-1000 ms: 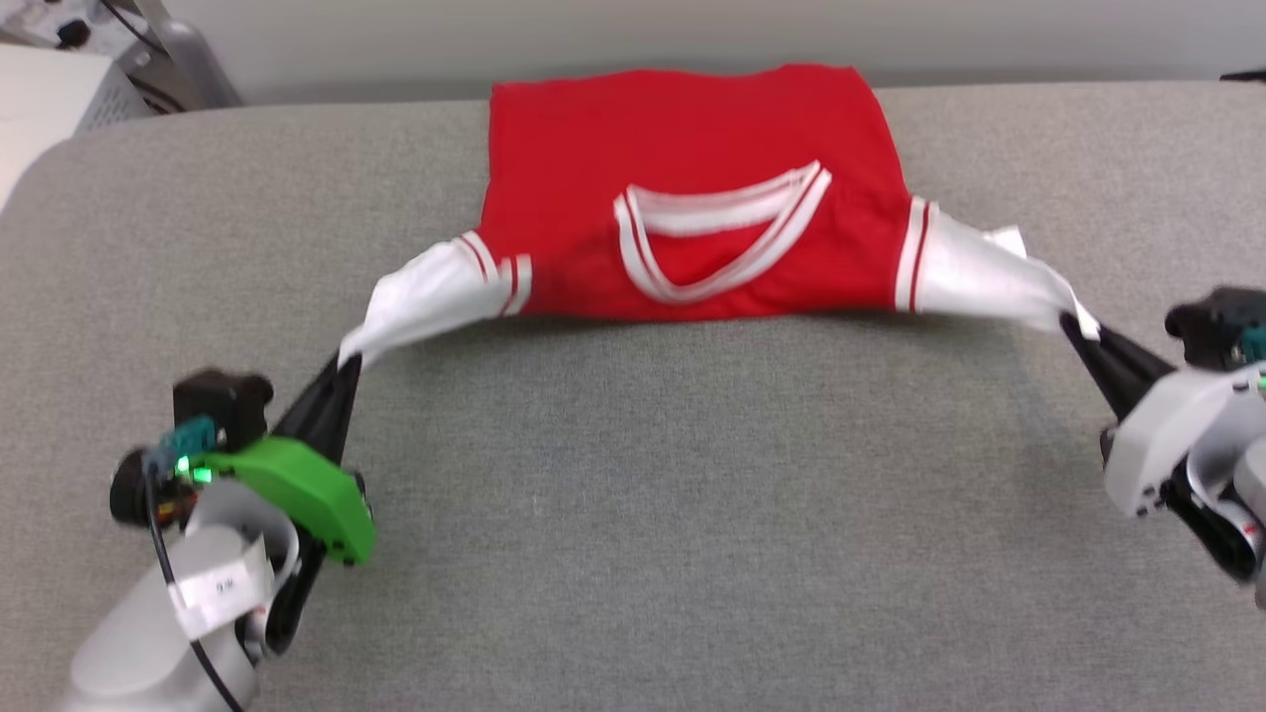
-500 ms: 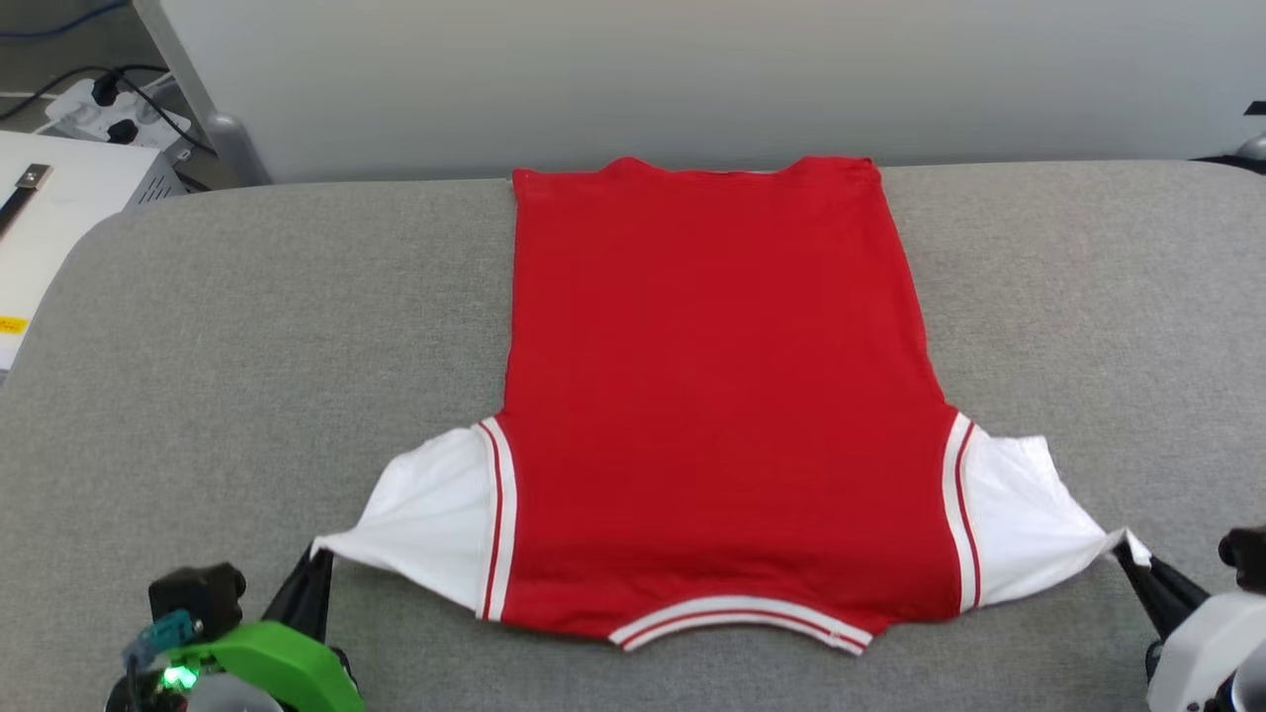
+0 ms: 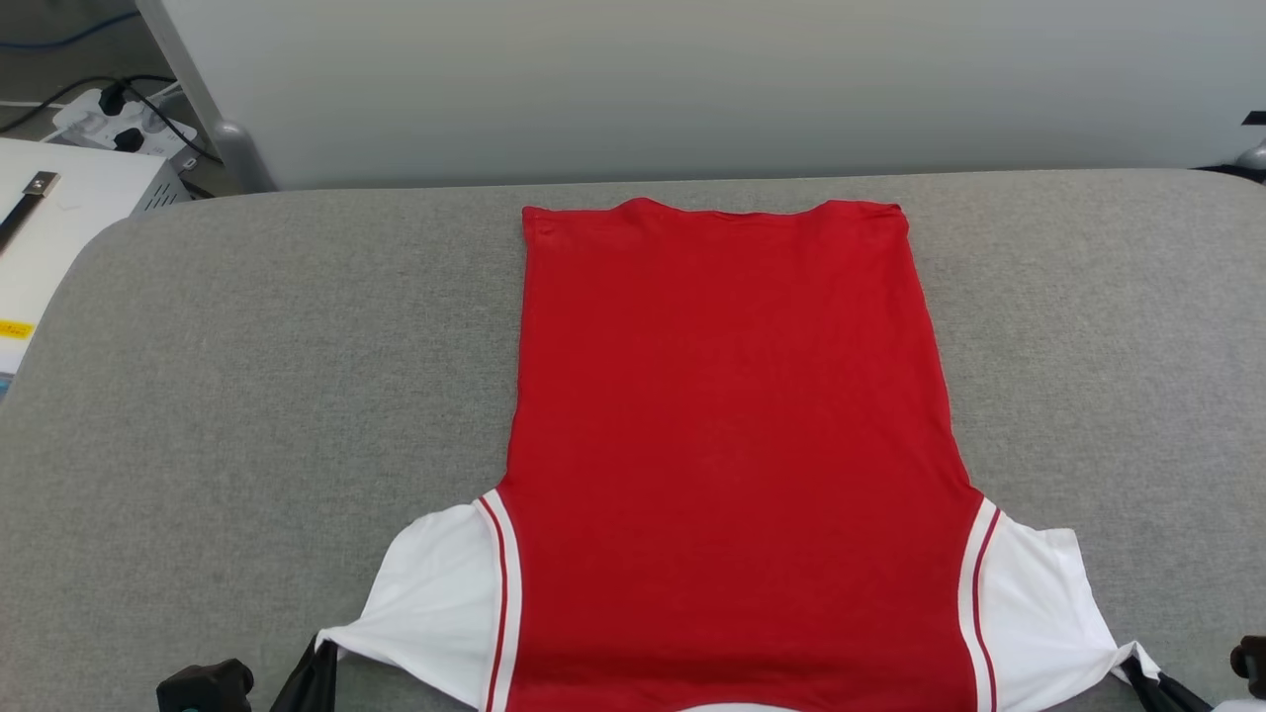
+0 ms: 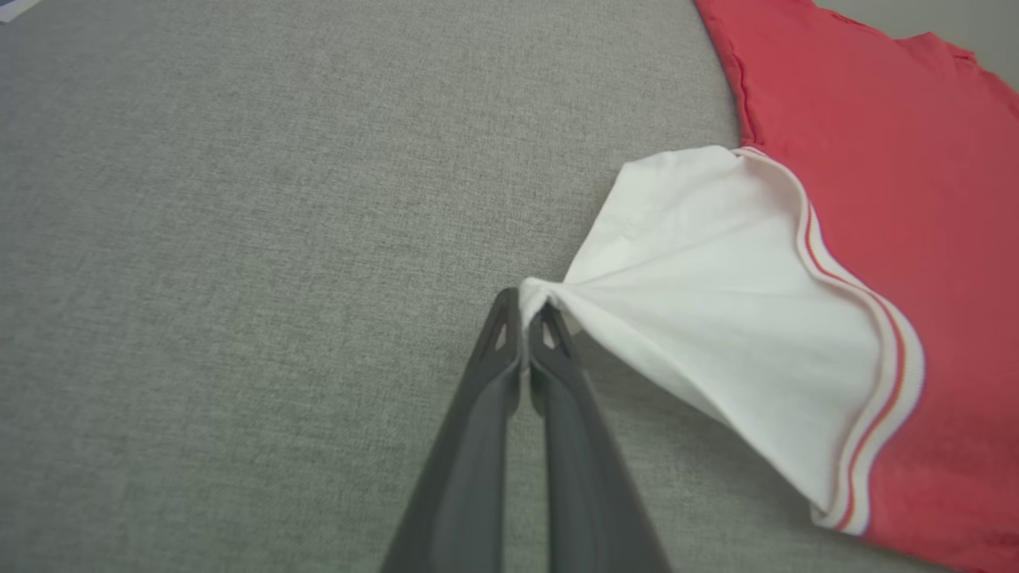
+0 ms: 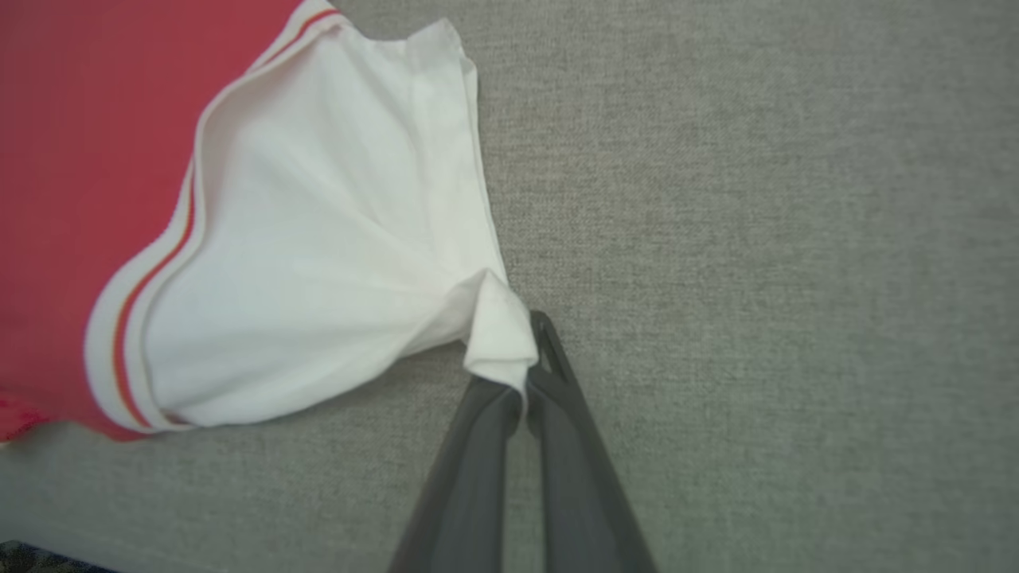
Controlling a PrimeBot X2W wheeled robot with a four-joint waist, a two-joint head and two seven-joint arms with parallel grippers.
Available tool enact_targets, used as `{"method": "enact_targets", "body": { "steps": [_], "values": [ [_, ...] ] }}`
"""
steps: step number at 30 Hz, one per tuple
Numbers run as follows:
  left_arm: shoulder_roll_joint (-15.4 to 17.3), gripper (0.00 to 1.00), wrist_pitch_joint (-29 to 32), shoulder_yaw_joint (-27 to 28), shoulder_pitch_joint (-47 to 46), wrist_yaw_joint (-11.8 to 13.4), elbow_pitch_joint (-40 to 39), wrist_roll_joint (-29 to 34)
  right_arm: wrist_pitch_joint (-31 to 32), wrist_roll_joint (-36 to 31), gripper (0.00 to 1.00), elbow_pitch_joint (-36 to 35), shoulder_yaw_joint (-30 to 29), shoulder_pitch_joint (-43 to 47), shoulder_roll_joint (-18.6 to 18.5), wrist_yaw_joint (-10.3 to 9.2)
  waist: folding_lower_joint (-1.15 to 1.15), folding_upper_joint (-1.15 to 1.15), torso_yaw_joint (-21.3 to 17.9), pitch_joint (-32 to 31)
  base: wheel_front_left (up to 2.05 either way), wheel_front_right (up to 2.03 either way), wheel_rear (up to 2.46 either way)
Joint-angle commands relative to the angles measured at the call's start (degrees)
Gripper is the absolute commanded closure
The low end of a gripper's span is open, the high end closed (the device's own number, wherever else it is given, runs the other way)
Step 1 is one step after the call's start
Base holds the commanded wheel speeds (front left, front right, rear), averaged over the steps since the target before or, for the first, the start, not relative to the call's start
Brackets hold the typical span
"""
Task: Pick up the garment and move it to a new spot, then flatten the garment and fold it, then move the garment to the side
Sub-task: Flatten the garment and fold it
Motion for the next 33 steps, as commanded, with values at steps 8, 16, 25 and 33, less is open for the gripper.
{"method": "enact_targets", "body": {
  "steps": [8, 16, 25, 33],
  "values": [
    [-0.6, 1.0, -0.3, 0.1, -1.9, 1.5, -2.5, 3.1, 3.5, -4.9, 0.0, -5.9, -8.6, -0.6, -1.1, -0.12, 0.01, 0.0, 0.5, 1.6, 0.0, 0.0, 0.0],
    [-0.8, 1.0, -0.3, 0.0, -4.4, 2.2, -7.6, 5.8, 7.3, -9.6, 0.0, -16.8, -21.8, -8.7, -4.5, -0.12, 0.01, 0.0, 2.7, 6.6, 0.0, 0.0, 0.0],
    [-1.9, 1.0, -0.3, -0.1, -10.3, 1.7, -12.6, 9.0, 20.9, -9.4, 0.0, -25.7, -27.7, -26.1, -7.6, -0.12, 0.01, 0.0, 7.8, 16.5, 0.0, 0.0, 0.0],
    [-5.8, 1.0, -0.3, -0.6, -14.7, -0.2, -14.1, 11.4, 47.4, -5.1, 0.0, -20.3, -19.9, -45.0, -10.2, -0.12, 0.01, 0.0, 12.7, 23.7, 0.0, 0.0, 0.0]
  ]
}}
